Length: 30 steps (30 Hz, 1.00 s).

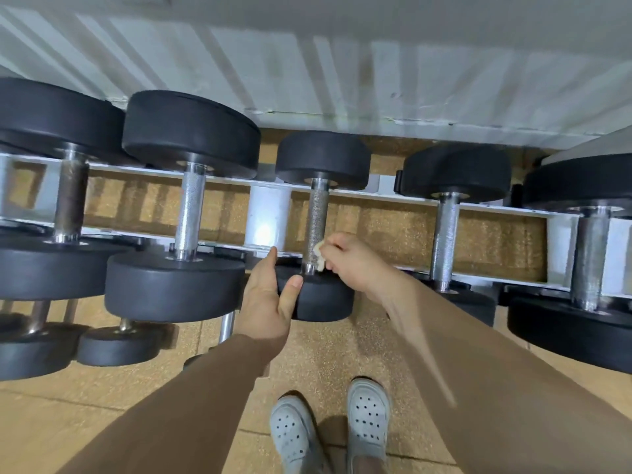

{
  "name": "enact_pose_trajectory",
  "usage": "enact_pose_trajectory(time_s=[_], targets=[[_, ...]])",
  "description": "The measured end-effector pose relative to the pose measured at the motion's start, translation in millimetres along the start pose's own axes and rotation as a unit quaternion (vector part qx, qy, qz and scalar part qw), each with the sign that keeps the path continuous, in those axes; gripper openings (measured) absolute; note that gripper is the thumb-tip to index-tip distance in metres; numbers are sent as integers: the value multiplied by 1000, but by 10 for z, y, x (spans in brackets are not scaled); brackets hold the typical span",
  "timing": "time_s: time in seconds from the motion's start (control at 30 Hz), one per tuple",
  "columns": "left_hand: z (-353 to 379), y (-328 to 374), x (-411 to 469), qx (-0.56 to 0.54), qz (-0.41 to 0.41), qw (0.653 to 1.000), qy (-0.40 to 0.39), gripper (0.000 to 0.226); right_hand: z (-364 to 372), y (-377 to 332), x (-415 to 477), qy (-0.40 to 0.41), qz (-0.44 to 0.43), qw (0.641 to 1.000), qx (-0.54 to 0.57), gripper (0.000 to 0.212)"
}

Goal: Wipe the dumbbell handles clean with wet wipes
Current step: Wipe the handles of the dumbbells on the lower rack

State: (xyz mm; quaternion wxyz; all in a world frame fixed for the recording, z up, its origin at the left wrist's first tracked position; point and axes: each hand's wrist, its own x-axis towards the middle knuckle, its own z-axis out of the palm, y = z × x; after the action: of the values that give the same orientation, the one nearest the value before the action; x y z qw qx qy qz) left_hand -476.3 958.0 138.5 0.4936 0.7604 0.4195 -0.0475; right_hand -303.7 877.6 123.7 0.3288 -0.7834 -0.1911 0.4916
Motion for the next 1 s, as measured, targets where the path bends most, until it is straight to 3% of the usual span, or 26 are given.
enact_pose_trajectory(time_s=[0.07, 0.2, 0.3, 0.43, 0.53, 0.6, 0.67, 0.77, 0.83, 0.9, 1.0], targets=[[0, 32, -3, -4, -4, 1000, -3, 82, -82, -96, -68, 6, -13, 1000, 7, 21], [-20, 34, -1, -1, -12, 1000, -18, 83, -53, -409, -143, 76, -32, 987, 138, 22], [-35, 40, 19, 0, -16, 1000, -25, 80, 81, -589, -209, 88, -79, 988, 96, 29], [-187, 123, -27, 41, -2, 997, -63, 77, 279, -770, -197, 121, -115, 982, 87, 10], [-495, 102, -302, 99, 99, 989, -51, 59, 441, -898, -168, 138, -141, 972, 131, 9], [-780, 23, -519, 116, 204, 972, 16, 38, 551, -1004, -160, 133, -138, 973, 129, 9], [-1104, -75, -622, 106, 258, 954, 112, 25, 665, -1126, -154, 128, -121, 975, 133, 16], [-1613, -174, -497, 112, 208, 947, 217, 15, 861, -1274, -131, 148, -97, 980, 96, 32], [-1862, -231, -257, 120, 128, 949, 262, 19, 980, -1337, -94, 177, -97, 978, 56, 28], [-1971, -241, 32, 117, 39, 960, 252, 28, 1077, -1386, -21, 180, -115, 975, 54, 17], [-1926, -214, 314, 100, -70, 978, 170, 49, 1210, -1446, 148, 169, -115, 977, 52, 7]])
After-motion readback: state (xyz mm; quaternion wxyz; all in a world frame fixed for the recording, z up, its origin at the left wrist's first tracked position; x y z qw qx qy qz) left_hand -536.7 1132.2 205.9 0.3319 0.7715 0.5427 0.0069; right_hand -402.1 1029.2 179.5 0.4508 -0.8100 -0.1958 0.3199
